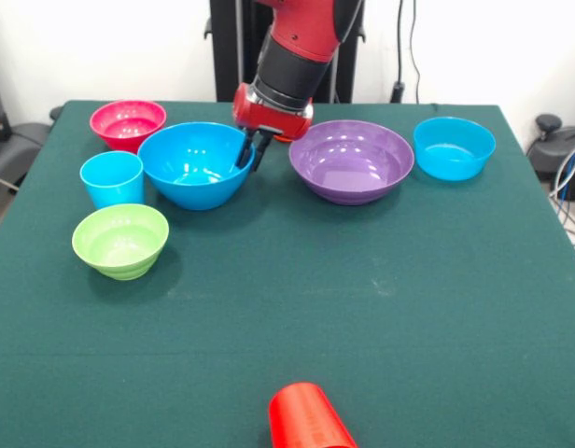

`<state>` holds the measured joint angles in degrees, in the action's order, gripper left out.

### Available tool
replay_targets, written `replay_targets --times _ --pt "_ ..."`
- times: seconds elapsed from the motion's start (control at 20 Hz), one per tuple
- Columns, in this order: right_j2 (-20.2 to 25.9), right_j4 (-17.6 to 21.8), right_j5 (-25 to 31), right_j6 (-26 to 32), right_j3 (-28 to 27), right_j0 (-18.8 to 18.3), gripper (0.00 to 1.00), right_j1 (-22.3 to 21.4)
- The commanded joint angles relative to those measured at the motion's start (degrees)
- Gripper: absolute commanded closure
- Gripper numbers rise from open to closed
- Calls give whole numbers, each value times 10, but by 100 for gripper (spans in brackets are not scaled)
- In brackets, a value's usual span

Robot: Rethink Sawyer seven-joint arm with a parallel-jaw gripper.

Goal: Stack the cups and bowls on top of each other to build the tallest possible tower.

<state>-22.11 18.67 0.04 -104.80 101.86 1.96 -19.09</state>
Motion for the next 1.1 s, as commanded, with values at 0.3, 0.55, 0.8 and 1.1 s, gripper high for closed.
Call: replay_targets --times 0.3,0.55,0.8,1.1 --pt "69 -4 30 -42 -56 -17 100 -27" --pt "71 -15 34 -52 -56 -18 100 -30" --pt "68 -28 42 -64 -56 -10 100 -29" --pt "68 -56 50 -87 -50 -5 100 -28"
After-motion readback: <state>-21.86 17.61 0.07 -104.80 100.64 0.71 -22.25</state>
